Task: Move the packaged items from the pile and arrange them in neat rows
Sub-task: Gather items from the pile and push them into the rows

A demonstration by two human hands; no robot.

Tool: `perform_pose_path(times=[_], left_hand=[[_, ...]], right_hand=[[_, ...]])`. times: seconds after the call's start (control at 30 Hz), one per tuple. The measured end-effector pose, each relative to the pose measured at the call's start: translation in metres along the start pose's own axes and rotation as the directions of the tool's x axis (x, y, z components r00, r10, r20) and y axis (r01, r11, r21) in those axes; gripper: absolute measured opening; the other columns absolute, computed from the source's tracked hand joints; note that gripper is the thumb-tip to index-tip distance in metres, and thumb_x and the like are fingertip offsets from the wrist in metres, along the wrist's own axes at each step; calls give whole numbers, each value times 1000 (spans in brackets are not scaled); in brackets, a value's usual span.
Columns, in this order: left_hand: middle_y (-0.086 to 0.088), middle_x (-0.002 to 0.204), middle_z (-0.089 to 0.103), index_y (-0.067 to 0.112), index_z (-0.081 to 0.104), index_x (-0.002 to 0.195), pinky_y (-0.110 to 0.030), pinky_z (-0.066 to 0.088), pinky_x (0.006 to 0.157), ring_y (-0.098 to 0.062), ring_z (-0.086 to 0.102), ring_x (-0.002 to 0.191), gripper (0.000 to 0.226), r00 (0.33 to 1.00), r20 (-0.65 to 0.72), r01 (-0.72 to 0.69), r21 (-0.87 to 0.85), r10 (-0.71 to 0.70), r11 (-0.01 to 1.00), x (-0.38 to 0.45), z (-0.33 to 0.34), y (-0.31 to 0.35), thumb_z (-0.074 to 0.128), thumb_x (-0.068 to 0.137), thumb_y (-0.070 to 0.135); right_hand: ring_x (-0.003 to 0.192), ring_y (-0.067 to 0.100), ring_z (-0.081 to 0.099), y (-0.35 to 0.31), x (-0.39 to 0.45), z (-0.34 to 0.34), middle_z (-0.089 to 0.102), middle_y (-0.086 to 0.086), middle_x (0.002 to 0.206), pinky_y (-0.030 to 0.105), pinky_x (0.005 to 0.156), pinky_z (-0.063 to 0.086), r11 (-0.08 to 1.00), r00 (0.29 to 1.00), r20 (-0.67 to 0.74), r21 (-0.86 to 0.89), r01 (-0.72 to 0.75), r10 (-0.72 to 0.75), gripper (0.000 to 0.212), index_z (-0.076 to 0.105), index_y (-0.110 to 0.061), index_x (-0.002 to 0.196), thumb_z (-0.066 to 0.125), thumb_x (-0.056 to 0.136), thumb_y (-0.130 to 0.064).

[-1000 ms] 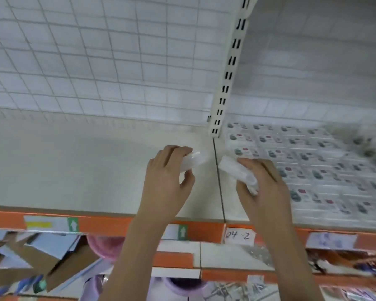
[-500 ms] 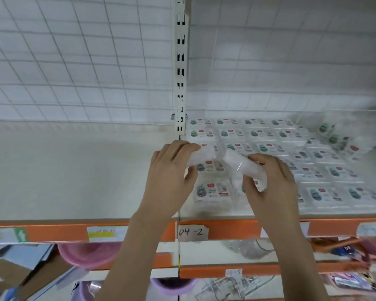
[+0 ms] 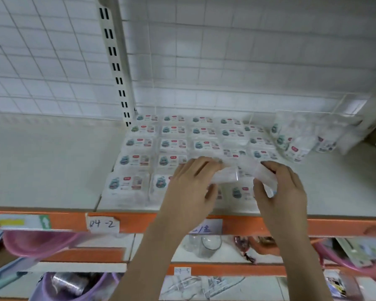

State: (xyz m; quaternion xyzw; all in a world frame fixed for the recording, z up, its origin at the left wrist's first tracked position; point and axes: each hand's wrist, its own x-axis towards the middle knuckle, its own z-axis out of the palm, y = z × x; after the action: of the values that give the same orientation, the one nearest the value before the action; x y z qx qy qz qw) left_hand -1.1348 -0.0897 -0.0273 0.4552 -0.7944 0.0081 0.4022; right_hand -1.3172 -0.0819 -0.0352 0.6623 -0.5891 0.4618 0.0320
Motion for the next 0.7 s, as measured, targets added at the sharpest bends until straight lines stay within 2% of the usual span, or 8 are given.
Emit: perform_pose_path(times=[0.07,0.17,0.3,0.37,0.43,0.5,0.57,0.7], left_hand=[[4,103,61,22,55,105,-27,45,83,-13,57,95,33,999,45,-23,65,20,998,-4,14,13,53,73,12],[3,95,62,18,62,93,-28,47,80,-16,62,88,34,998,60,-11,165,1,986,-13,25,19,65,64,1],[2,95,64,16,65,90,-27,49,80,-17,62,88,41,997,32,57,202,-65,978,-19,23,18,70,56,-6],[3,98,64,18,66,89,-25,49,79,-13,61,90,36,994,51,81,198,-93,977,-23,21,16,71,59,0],[6,103,64,20,67,91,-24,49,80,-9,59,93,23,990,81,98,176,-114,979,-27,20,13,64,69,15],[7,106,64,21,68,93,-27,46,90,-6,58,96,20,987,98,114,150,-130,982,-28,22,8,55,78,26],[8,107,64,22,68,93,-35,40,101,-6,59,97,17,985,107,120,152,-137,981,-26,24,2,59,79,28],[5,110,62,20,66,94,-40,43,97,-10,58,100,22,980,136,131,108,-145,986,-25,25,-1,56,80,33]], right_hand=[[91,21,52,15,2,-6,62,9,101,32,80,41,1000,1000,4,11,-9,9,38,58,-6,109,67,74,3],[90,28,56,30,3,-7,63,10,101,32,81,42,999,999,30,30,13,-14,40,58,-5,109,68,72,5],[94,33,57,37,4,0,63,11,103,43,81,46,997,993,98,58,53,-59,42,58,-6,110,68,70,4],[97,33,57,37,5,3,63,10,105,44,84,45,996,989,126,60,69,-76,43,58,-8,110,68,70,4],[99,31,56,38,6,6,63,11,107,43,86,44,995,987,138,69,77,-86,44,59,-9,111,68,70,5],[98,28,53,38,7,7,62,11,106,42,86,44,993,986,140,86,81,-92,45,59,-10,110,69,69,6],[97,27,53,37,8,9,62,11,105,40,85,45,991,983,148,91,95,-108,46,60,-11,110,69,68,8],[96,33,58,40,22,21,62,12,105,42,84,48,987,972,180,91,135,-150,46,60,-8,111,66,69,9]])
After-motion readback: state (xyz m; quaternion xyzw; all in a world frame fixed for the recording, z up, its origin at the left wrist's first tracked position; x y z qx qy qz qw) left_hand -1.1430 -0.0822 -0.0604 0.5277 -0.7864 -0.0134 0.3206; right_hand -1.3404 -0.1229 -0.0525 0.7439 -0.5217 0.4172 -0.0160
